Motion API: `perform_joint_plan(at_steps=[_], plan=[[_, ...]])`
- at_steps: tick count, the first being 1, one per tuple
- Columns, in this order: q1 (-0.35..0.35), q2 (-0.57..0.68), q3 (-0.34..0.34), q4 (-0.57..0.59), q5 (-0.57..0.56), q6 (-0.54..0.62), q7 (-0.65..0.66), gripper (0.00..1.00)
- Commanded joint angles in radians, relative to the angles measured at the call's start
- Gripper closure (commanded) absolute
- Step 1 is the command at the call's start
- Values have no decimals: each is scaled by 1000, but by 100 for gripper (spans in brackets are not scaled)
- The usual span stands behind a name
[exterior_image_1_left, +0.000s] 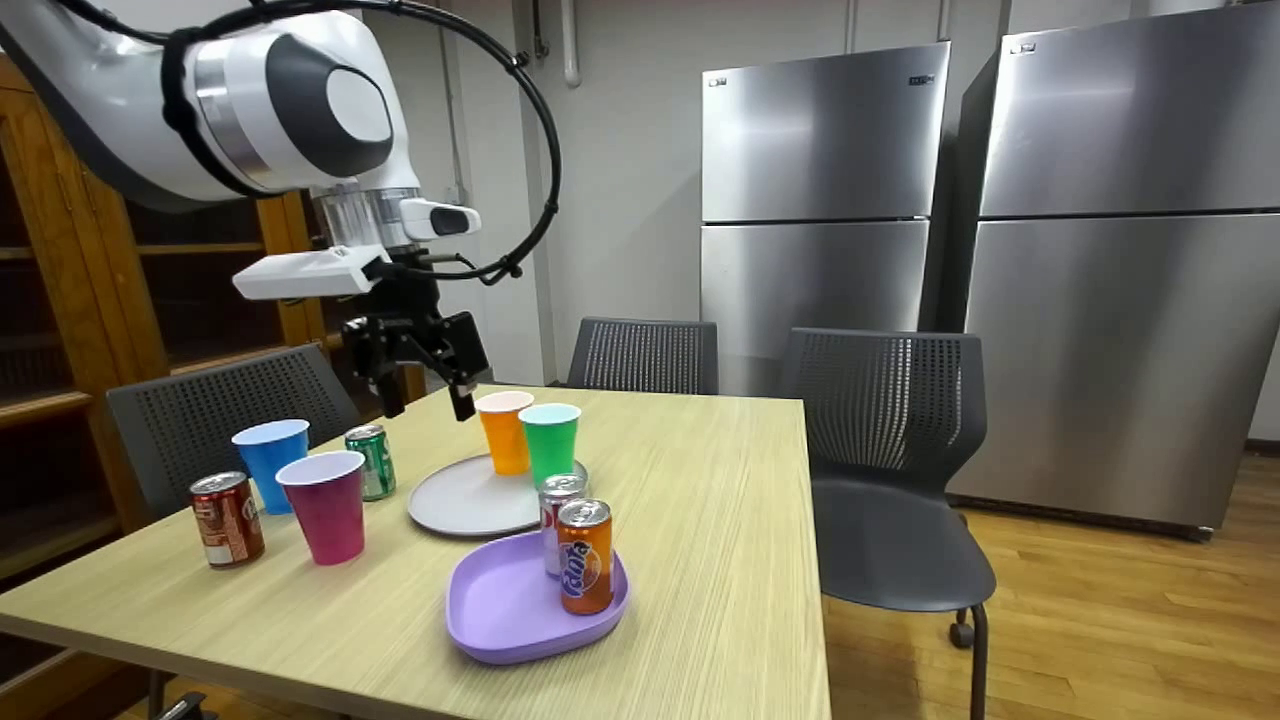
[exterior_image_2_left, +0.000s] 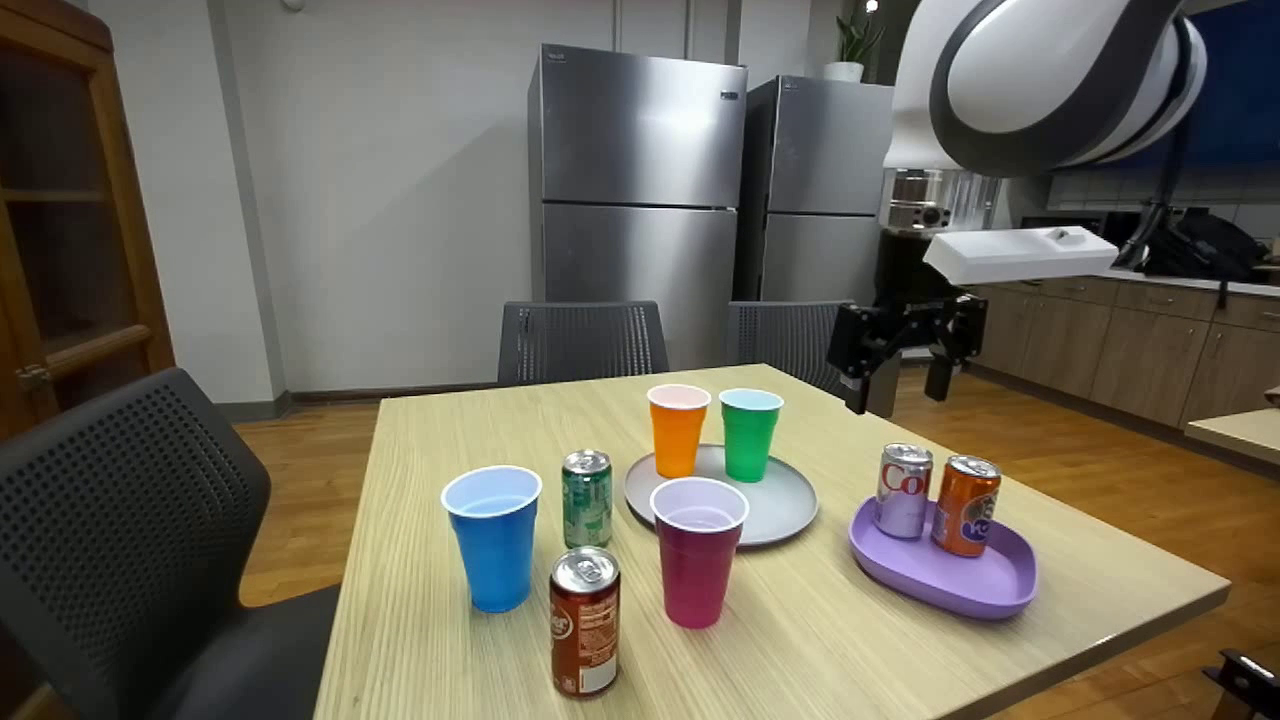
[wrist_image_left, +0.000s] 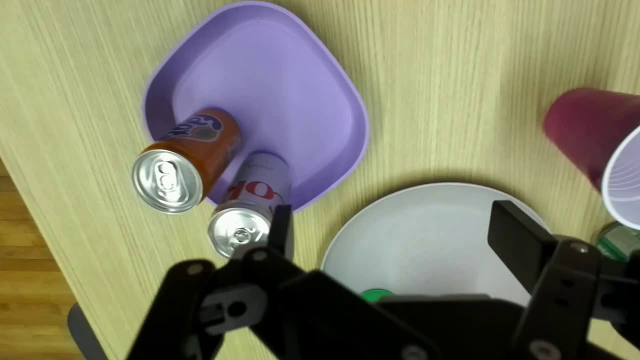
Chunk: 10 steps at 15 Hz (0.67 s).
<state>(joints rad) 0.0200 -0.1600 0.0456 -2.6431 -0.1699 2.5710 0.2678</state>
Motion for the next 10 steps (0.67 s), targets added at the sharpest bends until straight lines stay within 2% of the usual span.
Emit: perform_joint_plan(at_steps=[1, 4, 10], plan=[[39, -10, 49, 10, 46, -8, 1, 0], [68, 25, 76, 30, 67, 11, 3, 0], [82, 159, 114, 83, 21, 109, 67, 0]])
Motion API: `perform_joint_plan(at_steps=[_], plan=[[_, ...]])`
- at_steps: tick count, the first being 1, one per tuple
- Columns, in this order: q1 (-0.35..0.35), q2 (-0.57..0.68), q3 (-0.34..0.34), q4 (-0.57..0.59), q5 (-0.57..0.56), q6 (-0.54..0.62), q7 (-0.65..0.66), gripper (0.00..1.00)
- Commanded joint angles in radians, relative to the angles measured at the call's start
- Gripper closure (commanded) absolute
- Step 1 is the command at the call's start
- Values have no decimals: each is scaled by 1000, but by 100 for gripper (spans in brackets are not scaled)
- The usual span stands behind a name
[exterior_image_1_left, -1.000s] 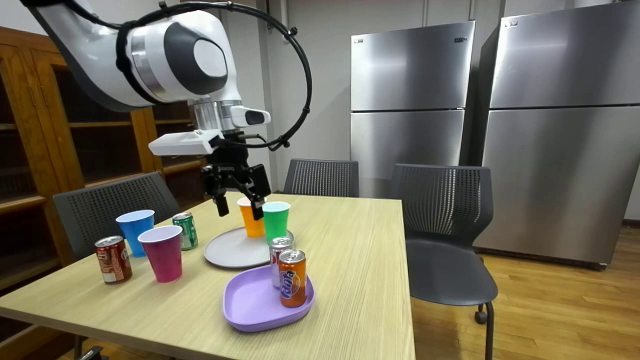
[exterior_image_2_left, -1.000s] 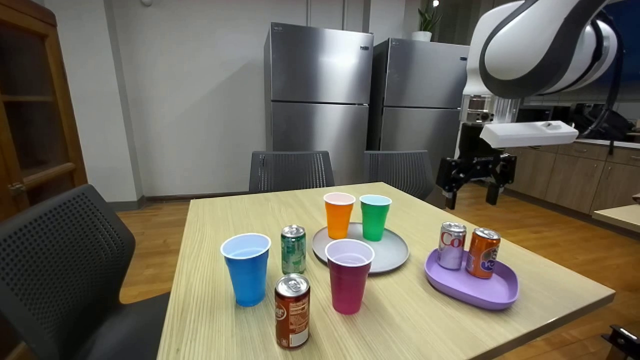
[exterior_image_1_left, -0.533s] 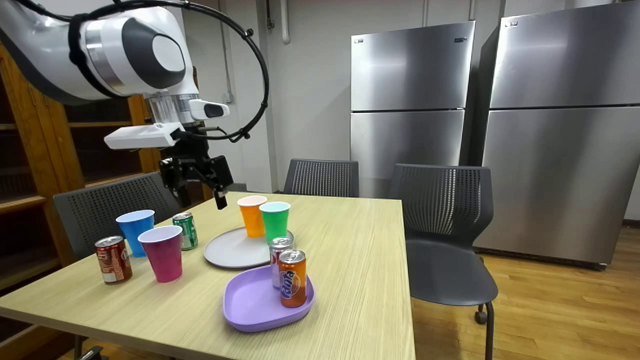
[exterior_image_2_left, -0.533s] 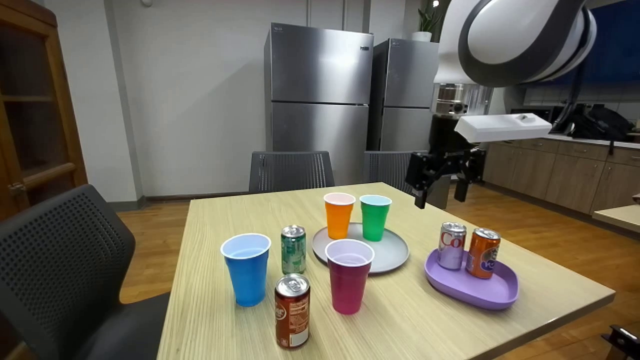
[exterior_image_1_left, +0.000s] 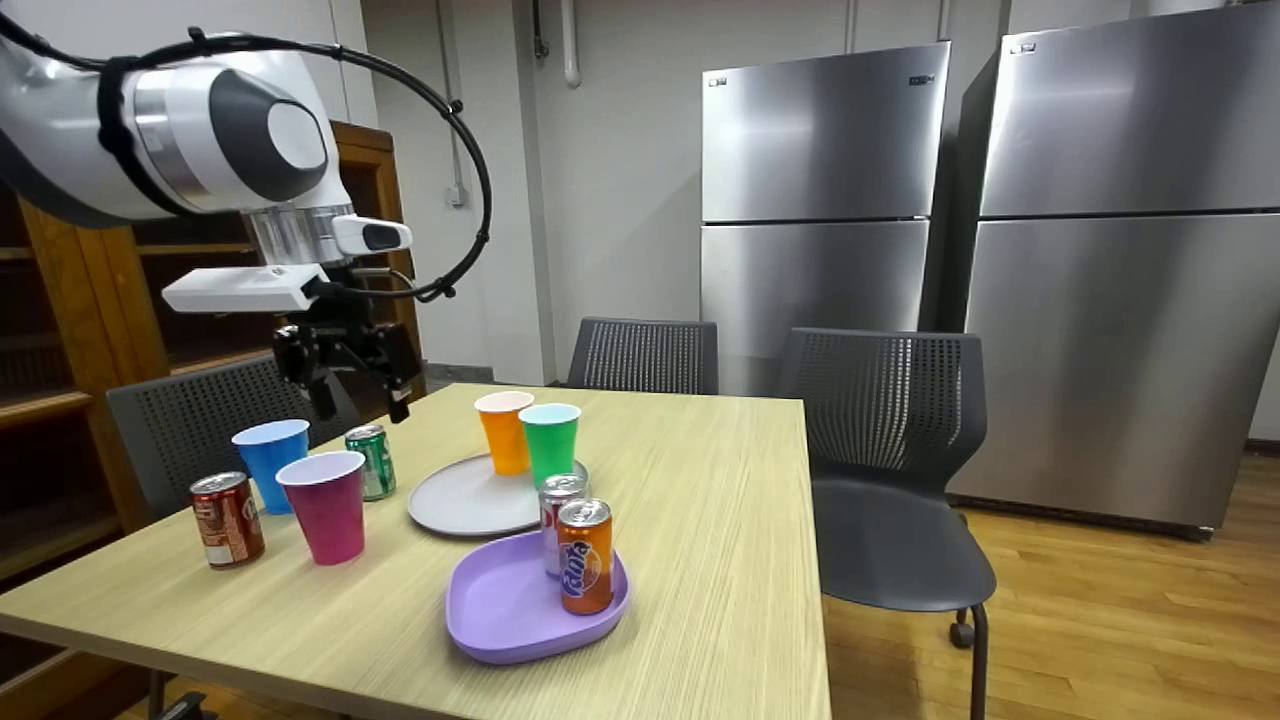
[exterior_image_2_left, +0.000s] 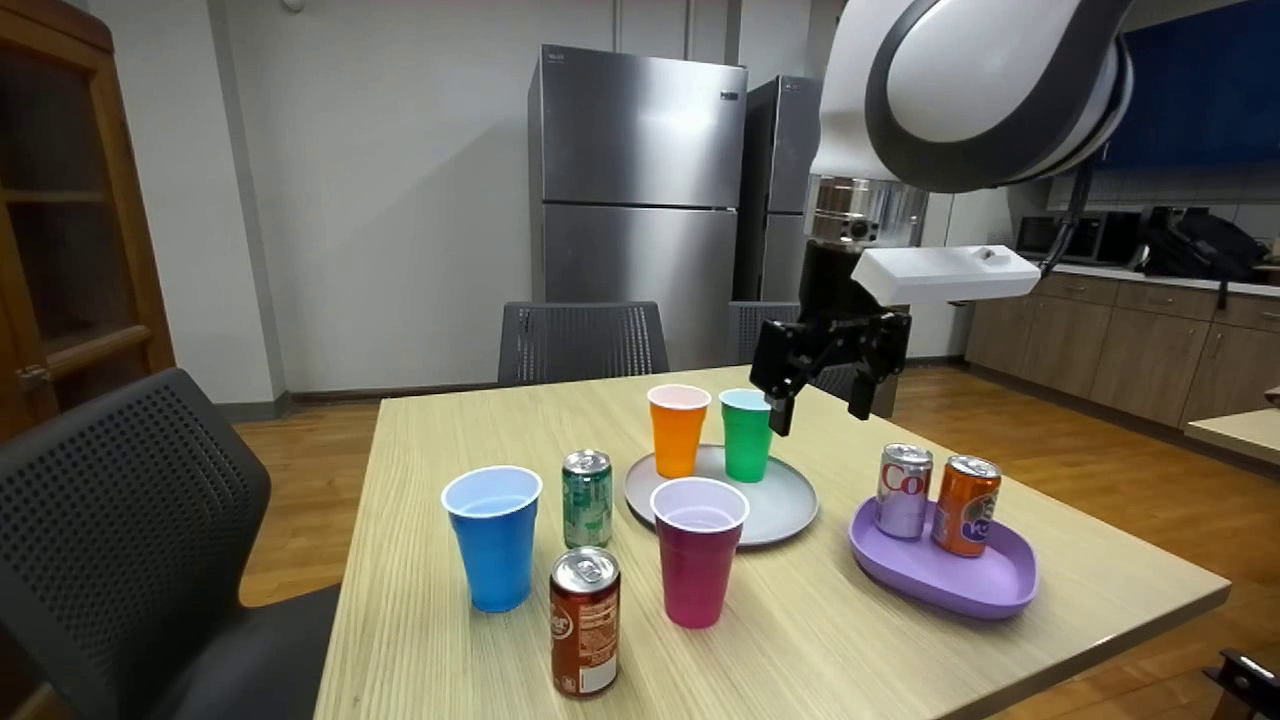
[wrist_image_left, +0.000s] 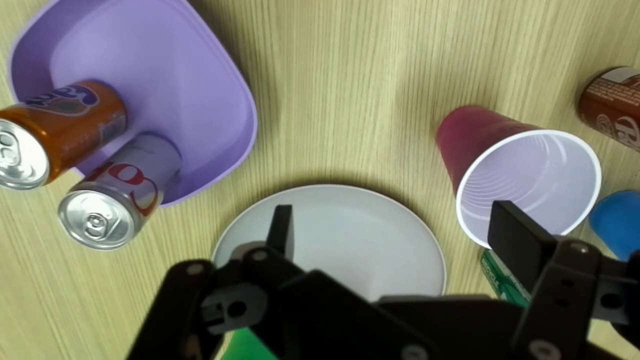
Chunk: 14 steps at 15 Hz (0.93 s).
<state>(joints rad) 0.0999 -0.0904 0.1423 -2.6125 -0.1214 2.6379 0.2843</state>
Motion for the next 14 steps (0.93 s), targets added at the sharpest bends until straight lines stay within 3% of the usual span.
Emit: perform_joint_plan(at_steps=[1, 13, 14], plan=[[7, 116, 17, 65, -31, 56, 56, 0], [131, 368, -39, 226, -57, 77, 60, 0], [138, 375, -47, 232, -57, 75, 59, 25]])
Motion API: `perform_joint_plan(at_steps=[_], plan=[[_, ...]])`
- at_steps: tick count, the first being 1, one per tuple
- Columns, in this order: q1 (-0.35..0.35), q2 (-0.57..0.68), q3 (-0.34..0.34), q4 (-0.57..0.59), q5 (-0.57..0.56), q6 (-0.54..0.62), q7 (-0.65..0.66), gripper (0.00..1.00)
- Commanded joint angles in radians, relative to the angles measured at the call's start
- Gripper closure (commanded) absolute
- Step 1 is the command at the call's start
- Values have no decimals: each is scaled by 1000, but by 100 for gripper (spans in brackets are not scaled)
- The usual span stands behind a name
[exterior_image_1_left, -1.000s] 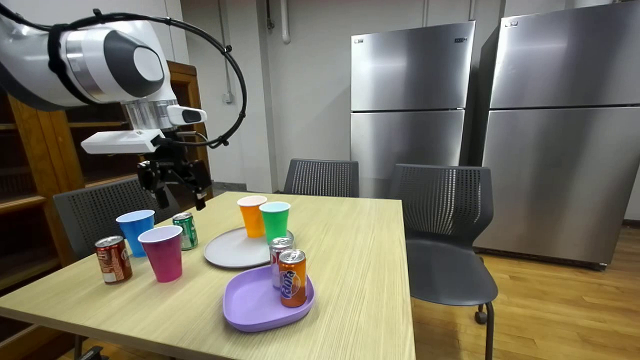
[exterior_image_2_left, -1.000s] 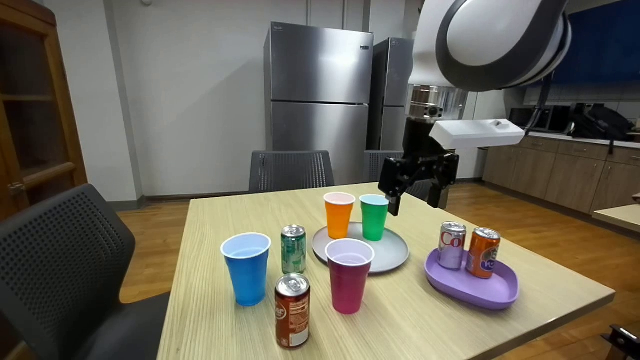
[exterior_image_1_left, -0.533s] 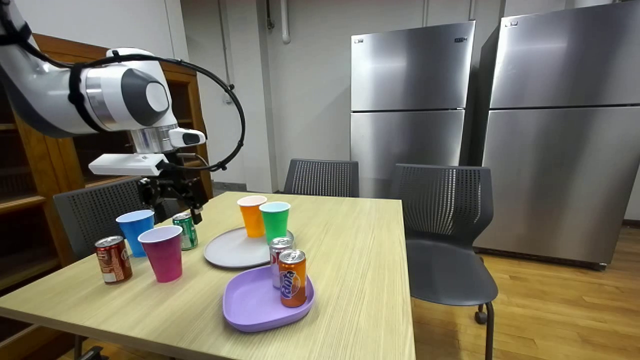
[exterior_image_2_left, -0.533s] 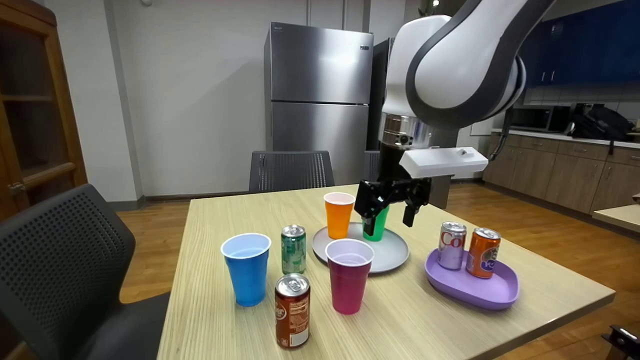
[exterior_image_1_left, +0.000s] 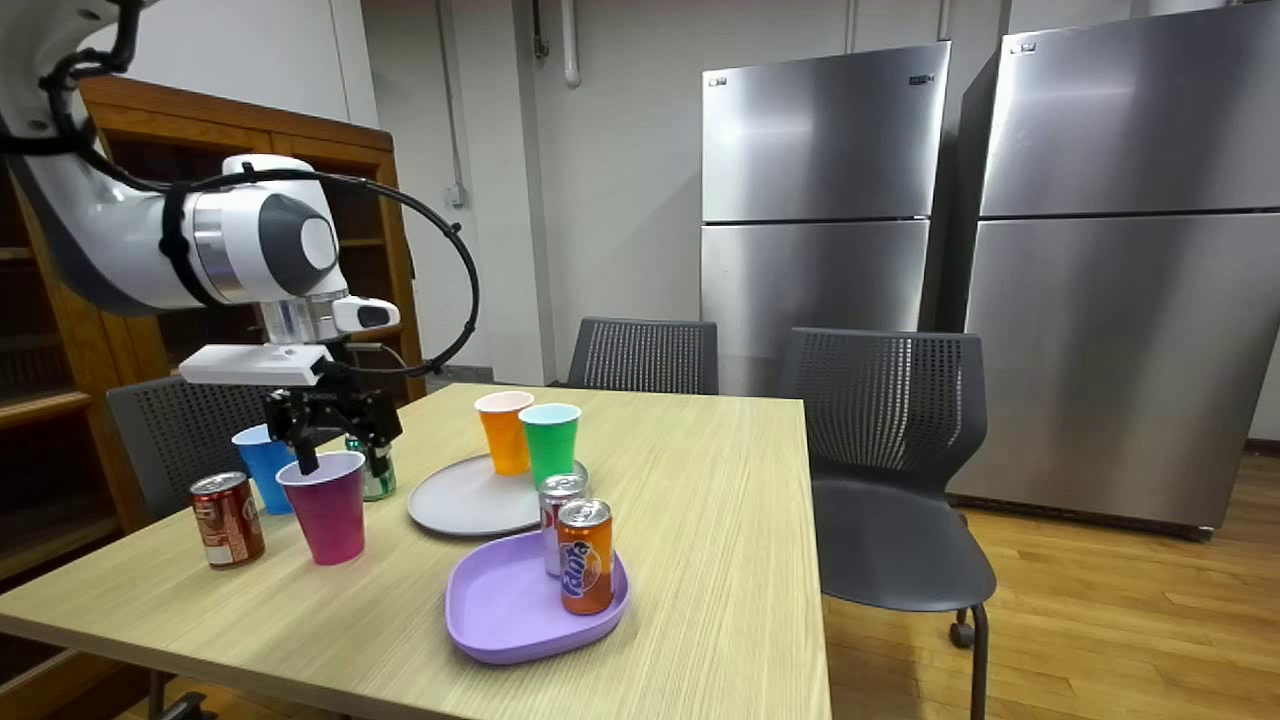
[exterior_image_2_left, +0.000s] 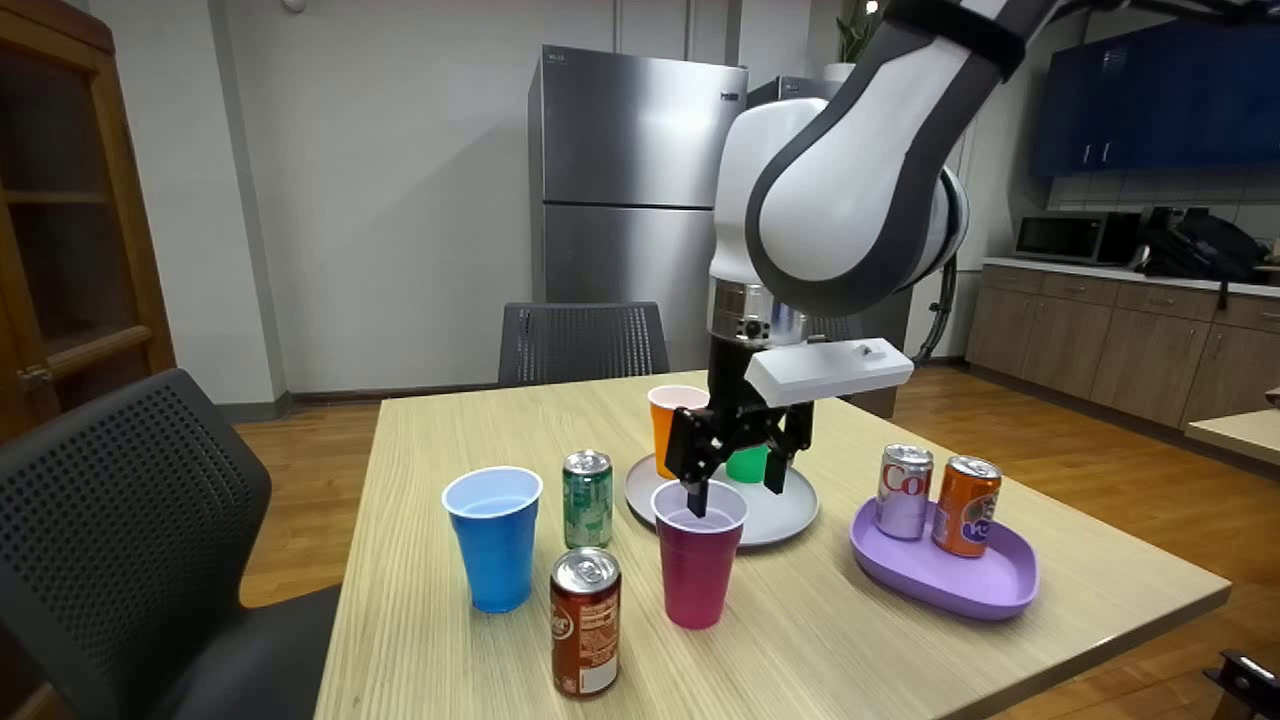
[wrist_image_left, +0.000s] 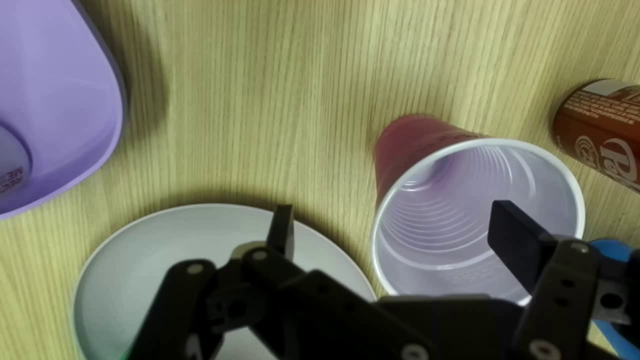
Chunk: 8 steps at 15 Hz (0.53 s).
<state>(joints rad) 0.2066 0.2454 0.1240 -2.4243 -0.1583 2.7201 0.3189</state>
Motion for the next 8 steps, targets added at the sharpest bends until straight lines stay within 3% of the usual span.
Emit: perform_joint_plan(at_steps=[1, 8], plan=[[39, 47, -37, 50, -22, -8, 25, 26], [51, 31, -63, 39, -10, -5, 17, 82]])
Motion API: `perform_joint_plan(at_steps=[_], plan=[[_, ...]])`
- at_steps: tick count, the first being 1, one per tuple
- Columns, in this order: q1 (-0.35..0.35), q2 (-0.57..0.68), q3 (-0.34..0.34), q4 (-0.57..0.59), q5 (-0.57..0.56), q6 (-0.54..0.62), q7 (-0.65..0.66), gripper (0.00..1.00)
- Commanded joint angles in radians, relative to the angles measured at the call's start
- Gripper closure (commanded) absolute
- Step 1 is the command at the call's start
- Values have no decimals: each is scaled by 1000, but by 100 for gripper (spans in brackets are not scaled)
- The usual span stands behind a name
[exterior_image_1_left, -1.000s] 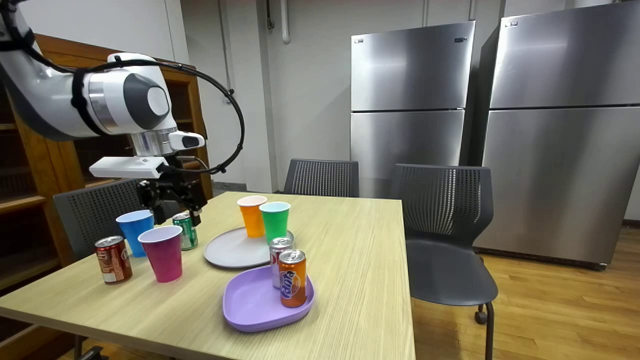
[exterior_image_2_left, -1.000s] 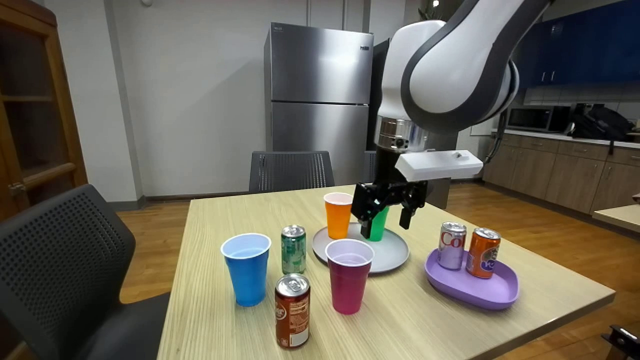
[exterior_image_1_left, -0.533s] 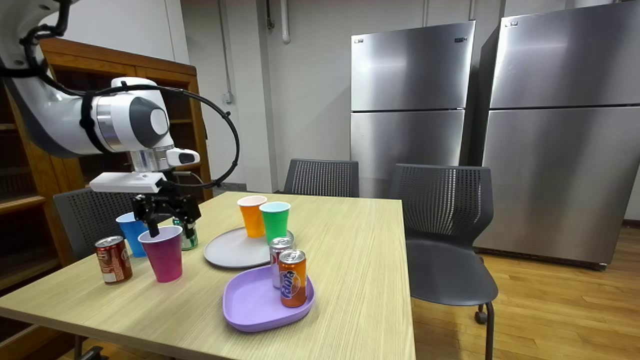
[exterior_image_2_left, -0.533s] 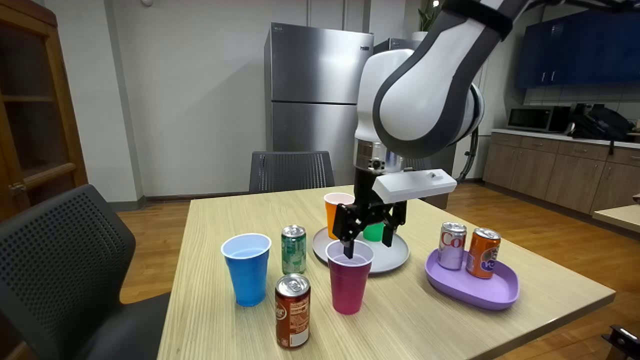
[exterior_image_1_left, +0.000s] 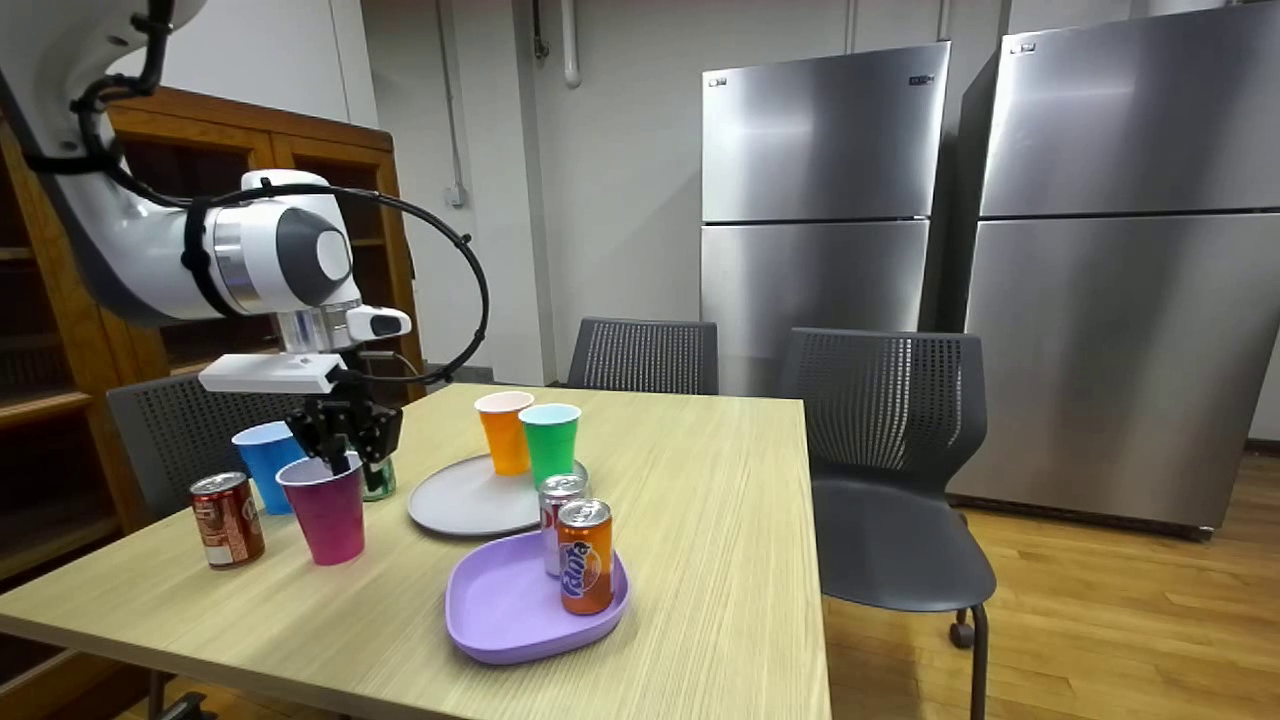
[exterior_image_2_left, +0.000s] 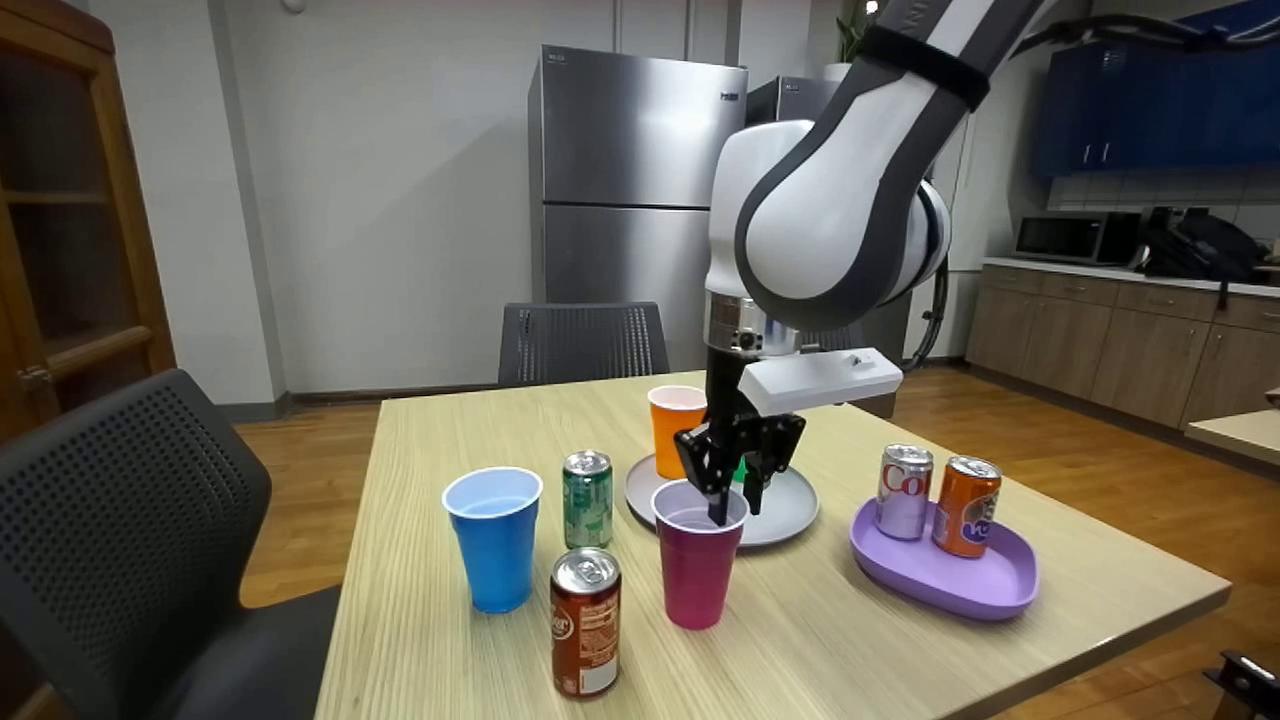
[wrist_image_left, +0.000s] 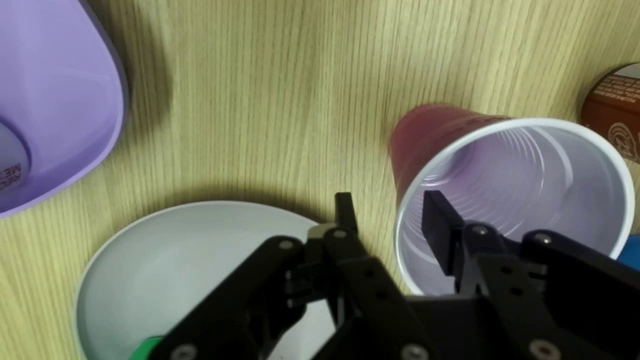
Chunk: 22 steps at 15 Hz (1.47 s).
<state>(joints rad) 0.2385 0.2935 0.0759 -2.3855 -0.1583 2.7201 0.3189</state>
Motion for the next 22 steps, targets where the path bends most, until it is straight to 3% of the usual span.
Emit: perform_joint_plan(at_steps=[1, 3, 15, 22], plan=[[19, -24, -14, -7, -7, -6, 18, 89], [16, -34, -9, -20, 3, -10, 16, 100], [-37, -178, 17, -93, 101, -26, -69, 99], [-57, -210, 9, -83, 150, -32, -8, 99]])
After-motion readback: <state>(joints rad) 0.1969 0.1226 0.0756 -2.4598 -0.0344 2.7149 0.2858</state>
